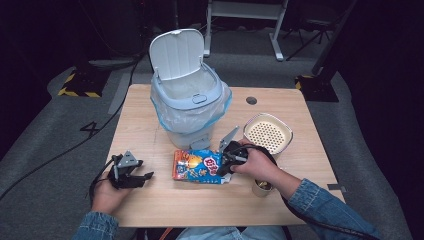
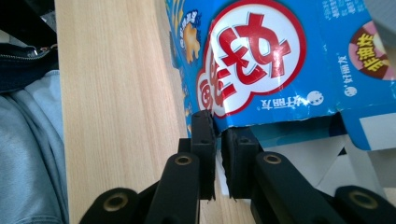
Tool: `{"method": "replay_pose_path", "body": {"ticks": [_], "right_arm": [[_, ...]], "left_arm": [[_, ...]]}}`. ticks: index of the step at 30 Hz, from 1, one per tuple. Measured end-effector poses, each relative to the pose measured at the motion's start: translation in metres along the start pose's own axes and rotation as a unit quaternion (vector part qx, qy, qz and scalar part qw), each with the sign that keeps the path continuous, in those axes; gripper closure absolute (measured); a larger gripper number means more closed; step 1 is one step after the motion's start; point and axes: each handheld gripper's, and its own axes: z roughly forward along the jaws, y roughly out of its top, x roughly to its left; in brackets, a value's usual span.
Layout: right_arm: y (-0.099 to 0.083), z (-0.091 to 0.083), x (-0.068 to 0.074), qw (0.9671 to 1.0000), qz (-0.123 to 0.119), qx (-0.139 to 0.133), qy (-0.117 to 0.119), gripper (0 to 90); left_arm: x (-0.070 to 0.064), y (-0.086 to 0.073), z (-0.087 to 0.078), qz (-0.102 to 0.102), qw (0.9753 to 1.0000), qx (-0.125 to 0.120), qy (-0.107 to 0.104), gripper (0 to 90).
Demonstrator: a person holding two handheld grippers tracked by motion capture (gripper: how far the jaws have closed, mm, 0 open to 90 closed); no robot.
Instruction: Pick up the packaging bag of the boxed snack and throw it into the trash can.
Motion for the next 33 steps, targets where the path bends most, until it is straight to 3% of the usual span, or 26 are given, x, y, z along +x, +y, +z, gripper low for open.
{"method": "replay_pose_path", "body": {"ticks": [1, 2, 7, 14, 26, 33], "right_arm": [[0.0, -0.002, 0.001, 1.0, 0.0, -0.002, -0.001, 84.4], [0.001, -0.004, 0.003, 1.0, -0.003, -0.007, -0.002, 90.0], [0.003, -0.019, 0.011, 0.999, -0.023, -0.033, -0.018, 90.0], [0.002, -0.037, 0.021, 0.9976, -0.035, -0.056, -0.021, 90.0], [-0.005, -0.087, 0.039, 0.9921, -0.041, -0.104, -0.056, 90.0], [-0.006, -0.121, 0.045, 0.9871, -0.043, -0.138, -0.068, 90.0]], "left_arm": [[0.0, 0.0, 0.0, 0.0, 1.0, 0.0, 0.0, 35.7], [0.0, 0.0, 0.0, 0.0, 1.0, 0.0, 0.0, 35.7], [0.0, 0.0, 0.0, 0.0, 1.0, 0.0, 0.0, 35.7], [0.002, 0.001, 0.001, 0.004, 1.0, -0.003, -0.004, 35.1], [0.004, 0.009, 0.01, 0.002, 1.0, -0.005, -0.003, 34.8], [0.004, 0.009, 0.01, 0.003, 1.0, -0.004, -0.002, 34.8]]}}
